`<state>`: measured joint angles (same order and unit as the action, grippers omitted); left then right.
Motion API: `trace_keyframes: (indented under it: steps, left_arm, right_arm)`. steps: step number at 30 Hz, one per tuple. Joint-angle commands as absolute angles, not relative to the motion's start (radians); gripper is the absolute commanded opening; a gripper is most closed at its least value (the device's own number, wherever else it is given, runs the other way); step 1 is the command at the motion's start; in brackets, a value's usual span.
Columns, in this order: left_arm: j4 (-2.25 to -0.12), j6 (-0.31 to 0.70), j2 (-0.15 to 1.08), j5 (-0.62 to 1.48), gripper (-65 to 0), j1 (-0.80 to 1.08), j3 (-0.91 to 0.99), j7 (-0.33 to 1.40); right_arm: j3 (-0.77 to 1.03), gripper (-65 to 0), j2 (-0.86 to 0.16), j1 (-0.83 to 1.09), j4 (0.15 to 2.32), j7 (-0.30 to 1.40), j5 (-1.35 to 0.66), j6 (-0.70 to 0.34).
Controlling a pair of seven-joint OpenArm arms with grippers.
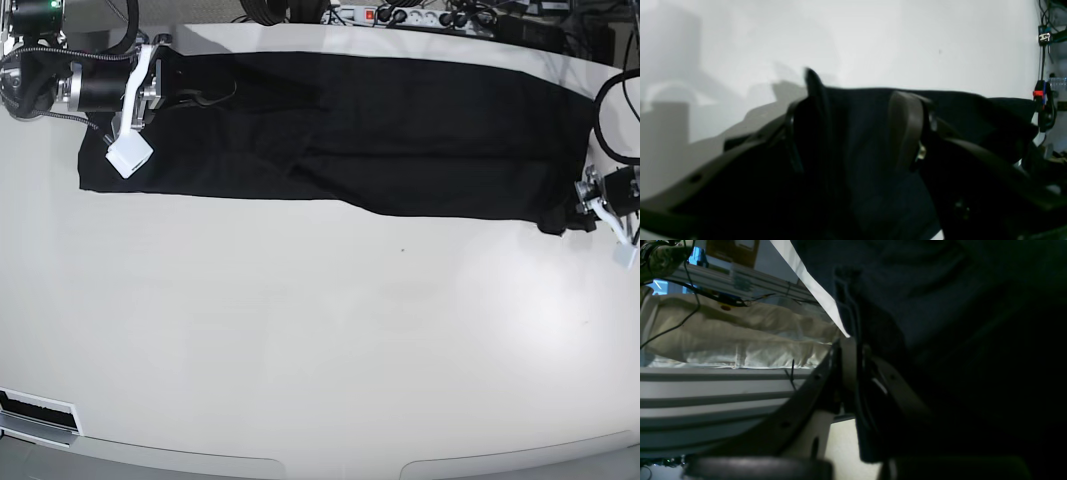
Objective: Layout the t-shirt on the table in an organized manner, then fold the t-shirt properly
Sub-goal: 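Grasp the strip end with the right gripper and pull it straight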
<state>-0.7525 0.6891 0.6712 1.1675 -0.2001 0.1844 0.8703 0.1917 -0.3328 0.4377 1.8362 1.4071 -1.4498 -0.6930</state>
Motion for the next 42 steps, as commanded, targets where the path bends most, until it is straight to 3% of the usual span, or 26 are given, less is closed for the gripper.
trace_keyframes:
  steps: [1, 9, 13, 17, 18, 22, 24, 27, 32, 35, 36, 39, 42]
  left_arm:
    - [-0.766, 0.698, 0.698, 1.187, -29.6, -0.22, 0.191, 0.86]
    - [-0.766, 0.698, 0.698, 1.187, -29.6, -0.239, 0.302, 0.865]
    - [-0.766, 0.698, 0.698, 1.187, -29.6, -0.239, 0.413, 0.906]
    - [-0.766, 0.698, 0.698, 1.187, -29.6, -0.237, 0.509, 0.968]
    - [-0.766, 0.698, 0.699, 1.187, -29.6, -0.233, 0.529, 0.977]
    - [-0.766, 0.698, 0.701, 1.199, -29.6, -0.207, 0.574, 0.978]
    - [-0.766, 0.698, 0.701, 1.225, -29.6, -0.192, 0.578, 0.978]
    - [-0.766, 0.698, 0.701, 1.224, -29.6, -0.177, 0.578, 0.977]
    - [-0.766, 0.698, 0.701, 1.229, -29.6, -0.138, 0.578, 0.972]
    - [-0.766, 0.698, 0.701, 1.232, -29.6, -0.122, 0.578, 0.969]
    - [-0.766, 0.698, 0.701, 1.232, -29.6, -0.122, 0.578, 0.97]
    - [-0.766, 0.698, 0.701, 1.232, -29.6, -0.122, 0.578, 0.97]
    - [-0.766, 0.698, 0.701, 1.212, -27.8, -0.122, 0.578, 0.968]
  right_arm:
    - [0.197, -65.0, -0.352, 0.449, 1.852, 1.396, -1.484, -0.698]
    - [0.196, -65.0, -0.369, 0.471, 1.851, 1.396, -1.364, -0.698]
    - [0.196, -65.0, -0.368, 0.471, 1.851, 1.396, -1.156, -0.698]
    - [0.196, -65.0, -0.368, 0.471, 1.85, 1.254, -0.959, -0.698]
    - [0.196, -61.7, -0.368, 0.471, 1.85, 1.241, -0.935, -0.698]
    - [0.197, -36.4, -0.37, 0.47, 1.852, 1.254, -0.921, -0.698]
    - [0.199, -33.6, -0.381, 0.465, 1.871, 1.289, -1.021, -0.698]
    - [0.219, -33.7, -0.406, 0.465, 1.955, 1.314, -1.18, -0.698]
    - [0.339, -33.7, -0.413, 0.468, 2.131, 1.32, -1.147, -0.698]
    - [0.388, -34.4, -0.41, 0.468, 2.14, 1.209, -1.146, -0.698]
    - [0.386, -39.0, -0.406, 0.468, 2.133, 1.174, -1.137, -0.698]
    - [0.348, -65.0, -0.373, 0.468, 2.089, 1.105, -1.064, -0.698]
    - [0.28, -65.0, -0.332, 0.464, 2.012, 1.048, -0.93, -0.698]
